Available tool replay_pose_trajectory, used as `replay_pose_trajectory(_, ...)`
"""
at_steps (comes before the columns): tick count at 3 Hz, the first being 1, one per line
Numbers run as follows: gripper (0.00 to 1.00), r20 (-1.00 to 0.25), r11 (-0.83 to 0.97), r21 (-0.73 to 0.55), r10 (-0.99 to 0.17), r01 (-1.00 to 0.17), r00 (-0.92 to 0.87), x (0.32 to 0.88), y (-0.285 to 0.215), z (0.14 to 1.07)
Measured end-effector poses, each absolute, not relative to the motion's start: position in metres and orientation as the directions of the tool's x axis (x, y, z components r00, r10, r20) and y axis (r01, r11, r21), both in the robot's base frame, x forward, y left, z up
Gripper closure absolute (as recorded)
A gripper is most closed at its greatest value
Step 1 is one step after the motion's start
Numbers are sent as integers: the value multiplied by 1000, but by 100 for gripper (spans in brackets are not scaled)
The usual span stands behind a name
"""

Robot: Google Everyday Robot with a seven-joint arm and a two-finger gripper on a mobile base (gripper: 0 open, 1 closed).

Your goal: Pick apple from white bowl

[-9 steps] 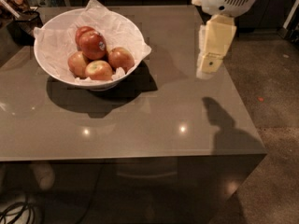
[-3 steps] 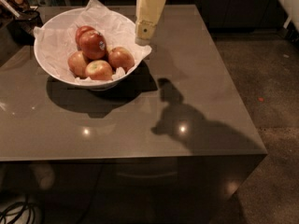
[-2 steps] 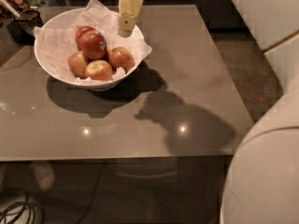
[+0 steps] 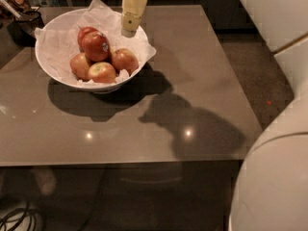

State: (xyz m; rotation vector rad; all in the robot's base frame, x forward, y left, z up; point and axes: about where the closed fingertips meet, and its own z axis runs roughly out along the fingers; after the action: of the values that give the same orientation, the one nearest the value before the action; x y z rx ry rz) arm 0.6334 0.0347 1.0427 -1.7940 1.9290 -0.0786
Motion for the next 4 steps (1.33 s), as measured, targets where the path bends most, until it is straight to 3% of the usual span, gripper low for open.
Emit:
replay_pose_trajectory(2, 0, -370, 116, -218, -929, -969, -27, 648, 71, 998)
replay_pose_trajectory(4, 0, -401, 71, -230, -916, -971, 28, 652, 87, 993)
